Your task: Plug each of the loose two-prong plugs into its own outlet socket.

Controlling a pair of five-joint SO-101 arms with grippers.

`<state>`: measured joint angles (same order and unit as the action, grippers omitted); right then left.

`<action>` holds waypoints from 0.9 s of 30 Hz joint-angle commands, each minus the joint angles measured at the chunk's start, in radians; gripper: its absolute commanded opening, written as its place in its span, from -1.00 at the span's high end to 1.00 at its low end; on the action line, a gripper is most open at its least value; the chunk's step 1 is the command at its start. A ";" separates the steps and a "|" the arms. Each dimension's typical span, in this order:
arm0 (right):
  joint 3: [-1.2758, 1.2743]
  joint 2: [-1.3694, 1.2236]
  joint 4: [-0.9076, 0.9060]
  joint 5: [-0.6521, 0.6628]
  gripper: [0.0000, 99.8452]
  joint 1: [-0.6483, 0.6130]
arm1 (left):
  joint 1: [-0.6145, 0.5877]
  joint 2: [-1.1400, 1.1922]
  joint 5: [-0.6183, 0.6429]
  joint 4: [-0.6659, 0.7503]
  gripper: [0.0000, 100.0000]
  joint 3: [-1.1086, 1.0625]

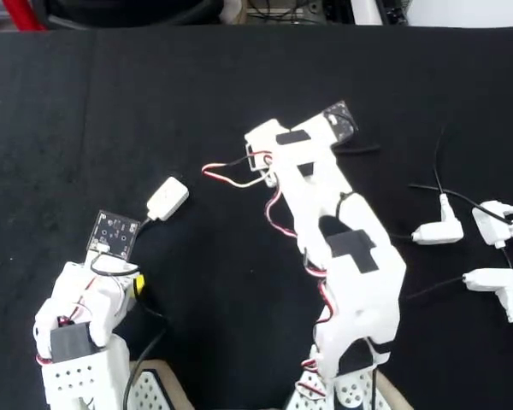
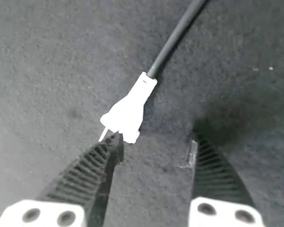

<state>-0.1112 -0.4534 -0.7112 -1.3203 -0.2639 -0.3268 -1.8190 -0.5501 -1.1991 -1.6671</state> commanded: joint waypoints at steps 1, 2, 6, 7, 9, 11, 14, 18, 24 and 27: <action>0.058 -0.001 -0.003 -0.014 0.58 0.002 | 0.002 -0.005 -0.006 0.012 0.44 0.005; 0.059 0.002 -0.003 -0.015 0.58 0.008 | 0.002 -0.005 -0.006 0.012 0.44 0.005; 0.074 0.028 -0.012 -0.014 0.58 0.035 | 0.002 -0.005 -0.006 0.012 0.44 0.005; 0.079 0.035 -0.012 -0.011 0.58 0.035 | 0.002 -0.005 -0.006 0.012 0.44 0.005; 0.081 0.042 -0.006 -0.008 0.58 0.035 | 0.002 -0.005 -0.006 0.012 0.44 0.005; 0.090 0.042 -0.003 -0.006 0.58 0.035 | 0.002 -0.005 -0.006 0.012 0.44 0.005; 0.117 0.039 -0.014 -0.006 0.58 0.037 | 0.002 -0.005 -0.006 0.012 0.44 0.005; 0.120 0.047 -0.015 0.012 0.58 0.049 | 0.002 -0.005 -0.006 0.012 0.44 0.005; 0.124 0.038 -0.009 0.089 0.58 0.069 | 0.002 -0.005 -0.006 0.012 0.44 0.005; 0.124 0.015 -0.008 0.089 0.58 0.063 | 0.002 -0.005 -0.006 0.012 0.44 0.005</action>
<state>-0.0407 -0.4580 -0.7219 -1.2390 -0.2117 -0.3268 -1.8190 -0.5501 -1.1991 -1.6671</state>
